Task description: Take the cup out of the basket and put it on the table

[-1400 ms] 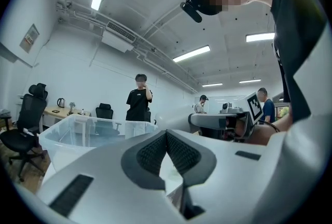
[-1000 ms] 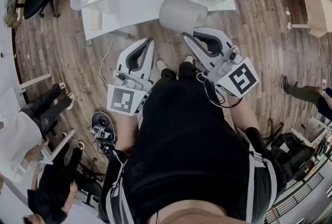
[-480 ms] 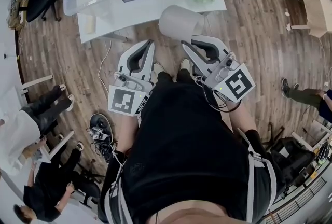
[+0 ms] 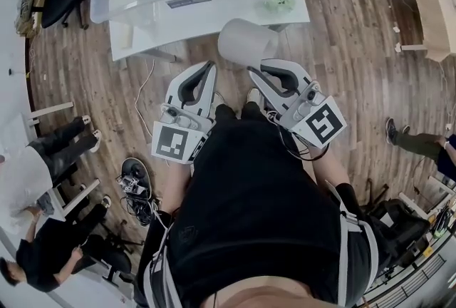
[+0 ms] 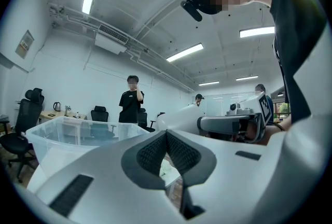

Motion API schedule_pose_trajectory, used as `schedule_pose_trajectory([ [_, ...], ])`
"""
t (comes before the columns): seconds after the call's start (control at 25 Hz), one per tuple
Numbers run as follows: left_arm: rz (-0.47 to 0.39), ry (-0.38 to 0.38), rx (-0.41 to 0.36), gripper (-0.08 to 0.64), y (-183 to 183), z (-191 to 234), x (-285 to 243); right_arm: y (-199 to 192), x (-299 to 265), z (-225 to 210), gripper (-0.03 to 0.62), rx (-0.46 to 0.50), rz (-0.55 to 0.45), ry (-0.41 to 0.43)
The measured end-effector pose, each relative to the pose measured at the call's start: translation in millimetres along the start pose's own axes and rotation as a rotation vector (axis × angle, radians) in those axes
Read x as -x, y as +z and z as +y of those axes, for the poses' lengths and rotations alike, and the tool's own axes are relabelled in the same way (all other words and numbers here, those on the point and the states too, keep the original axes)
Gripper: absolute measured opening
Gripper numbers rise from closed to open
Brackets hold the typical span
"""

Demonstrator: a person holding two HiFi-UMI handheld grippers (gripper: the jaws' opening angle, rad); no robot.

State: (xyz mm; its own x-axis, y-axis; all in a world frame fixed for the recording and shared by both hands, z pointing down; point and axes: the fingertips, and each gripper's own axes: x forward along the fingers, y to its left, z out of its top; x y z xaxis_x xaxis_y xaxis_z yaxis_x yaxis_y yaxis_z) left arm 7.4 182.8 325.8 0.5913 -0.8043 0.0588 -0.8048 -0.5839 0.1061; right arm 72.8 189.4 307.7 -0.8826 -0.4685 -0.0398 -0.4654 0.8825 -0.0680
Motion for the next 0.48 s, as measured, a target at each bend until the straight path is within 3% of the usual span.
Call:
schedule_pose_trajectory([
  [0.48, 0.006, 0.004, -0.002, 0.018, -1.1, 6.3, -3.3, 0.6, -1.5, -4.9, 0.035, 0.002, -0.004, -0.007],
])
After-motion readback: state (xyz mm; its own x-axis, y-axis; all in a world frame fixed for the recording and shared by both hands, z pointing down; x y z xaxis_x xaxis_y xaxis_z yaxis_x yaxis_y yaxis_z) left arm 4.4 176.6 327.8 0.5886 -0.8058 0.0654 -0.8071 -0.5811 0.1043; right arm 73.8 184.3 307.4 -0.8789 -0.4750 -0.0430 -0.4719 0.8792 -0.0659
